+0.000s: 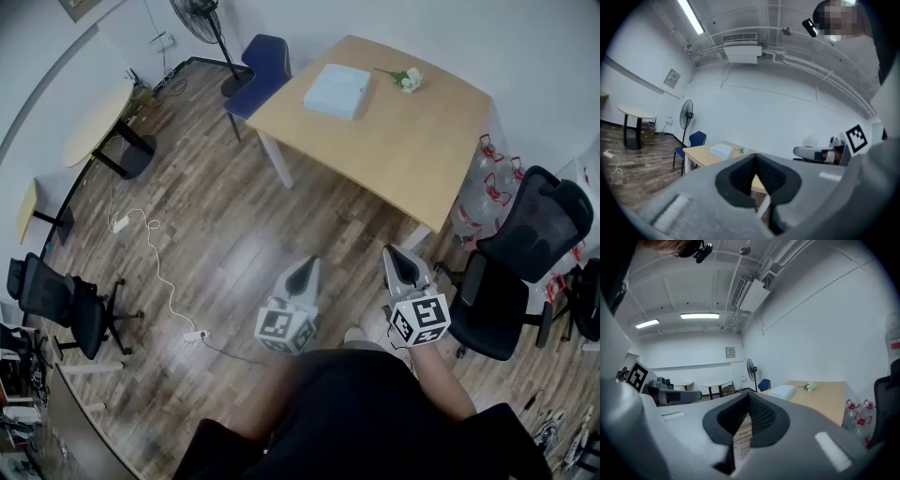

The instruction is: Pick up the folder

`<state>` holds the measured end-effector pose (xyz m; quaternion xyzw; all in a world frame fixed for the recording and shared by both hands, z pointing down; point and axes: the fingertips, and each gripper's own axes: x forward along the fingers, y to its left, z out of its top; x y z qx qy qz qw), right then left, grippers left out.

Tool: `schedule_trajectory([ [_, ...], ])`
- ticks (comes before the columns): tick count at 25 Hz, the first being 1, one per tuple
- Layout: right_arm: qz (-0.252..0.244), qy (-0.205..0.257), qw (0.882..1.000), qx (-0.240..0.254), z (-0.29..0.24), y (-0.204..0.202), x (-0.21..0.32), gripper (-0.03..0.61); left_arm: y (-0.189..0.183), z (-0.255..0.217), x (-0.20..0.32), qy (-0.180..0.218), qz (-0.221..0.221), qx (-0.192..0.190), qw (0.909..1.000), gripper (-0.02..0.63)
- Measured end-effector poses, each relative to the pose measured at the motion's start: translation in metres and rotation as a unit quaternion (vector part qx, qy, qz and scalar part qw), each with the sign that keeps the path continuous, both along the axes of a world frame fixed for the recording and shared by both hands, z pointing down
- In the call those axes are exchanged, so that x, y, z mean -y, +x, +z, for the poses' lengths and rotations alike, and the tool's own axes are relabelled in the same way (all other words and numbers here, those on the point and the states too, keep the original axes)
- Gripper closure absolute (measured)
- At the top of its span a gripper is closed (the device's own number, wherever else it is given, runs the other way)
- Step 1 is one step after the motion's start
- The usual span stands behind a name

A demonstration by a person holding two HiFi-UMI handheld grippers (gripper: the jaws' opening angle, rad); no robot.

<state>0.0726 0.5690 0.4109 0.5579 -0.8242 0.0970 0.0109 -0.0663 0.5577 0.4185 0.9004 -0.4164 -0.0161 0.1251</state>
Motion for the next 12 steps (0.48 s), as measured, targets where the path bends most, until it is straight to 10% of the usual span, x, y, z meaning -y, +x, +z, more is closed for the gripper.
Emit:
schedule_trajectory([
  [12,-0.026,0.028,0.999,-0.003,-0.006,0.025,0.006,0.578,0.021,-0.011,0.003,0.001,-0.034,0.007,0.9994,0.614],
])
